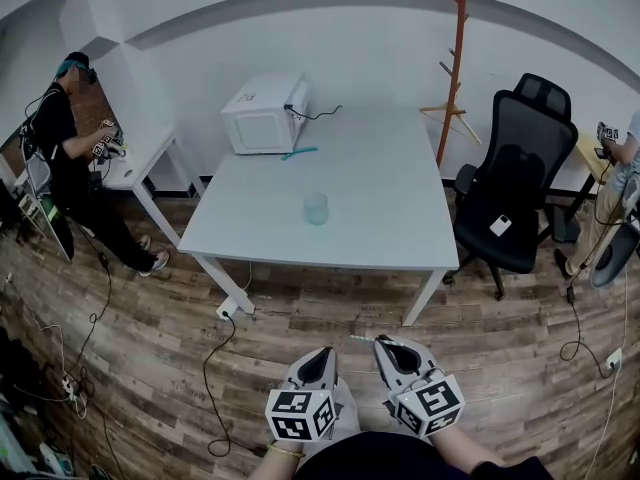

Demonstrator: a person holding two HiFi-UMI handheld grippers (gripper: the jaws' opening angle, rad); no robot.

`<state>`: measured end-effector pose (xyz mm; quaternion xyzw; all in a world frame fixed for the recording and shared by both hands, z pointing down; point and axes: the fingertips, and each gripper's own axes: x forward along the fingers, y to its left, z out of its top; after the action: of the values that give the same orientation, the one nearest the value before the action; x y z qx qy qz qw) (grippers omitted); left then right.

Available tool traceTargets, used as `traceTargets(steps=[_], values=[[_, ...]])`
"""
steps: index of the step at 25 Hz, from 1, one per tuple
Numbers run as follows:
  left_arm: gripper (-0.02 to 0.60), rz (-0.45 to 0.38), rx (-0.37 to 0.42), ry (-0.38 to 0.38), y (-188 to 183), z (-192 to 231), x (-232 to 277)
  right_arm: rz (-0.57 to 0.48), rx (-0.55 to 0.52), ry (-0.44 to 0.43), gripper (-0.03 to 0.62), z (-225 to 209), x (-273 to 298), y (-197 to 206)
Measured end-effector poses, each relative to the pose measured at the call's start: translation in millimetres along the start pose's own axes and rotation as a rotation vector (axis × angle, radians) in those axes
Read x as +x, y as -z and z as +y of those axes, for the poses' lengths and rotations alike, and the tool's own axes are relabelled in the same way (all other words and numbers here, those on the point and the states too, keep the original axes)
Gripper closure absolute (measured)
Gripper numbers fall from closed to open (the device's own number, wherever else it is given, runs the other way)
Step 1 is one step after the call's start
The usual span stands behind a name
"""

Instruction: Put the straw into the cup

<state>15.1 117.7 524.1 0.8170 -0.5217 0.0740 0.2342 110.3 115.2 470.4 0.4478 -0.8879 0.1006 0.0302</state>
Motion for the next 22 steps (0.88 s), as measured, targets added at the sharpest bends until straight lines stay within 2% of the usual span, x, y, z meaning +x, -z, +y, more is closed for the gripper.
traceTargets(steps=[12,22], values=[[0.561,0.004,-0.014,0.03,-43.8,57.3,53.1,0.006,-0.013,0.0,0.551,-12.1,88.6,-23.2],[0.561,0.013,-0.009,0.046,-89.9,104.1,95.9,-0.001,-0.002,0.034,0.551,-32.2,152.9,-50.5]])
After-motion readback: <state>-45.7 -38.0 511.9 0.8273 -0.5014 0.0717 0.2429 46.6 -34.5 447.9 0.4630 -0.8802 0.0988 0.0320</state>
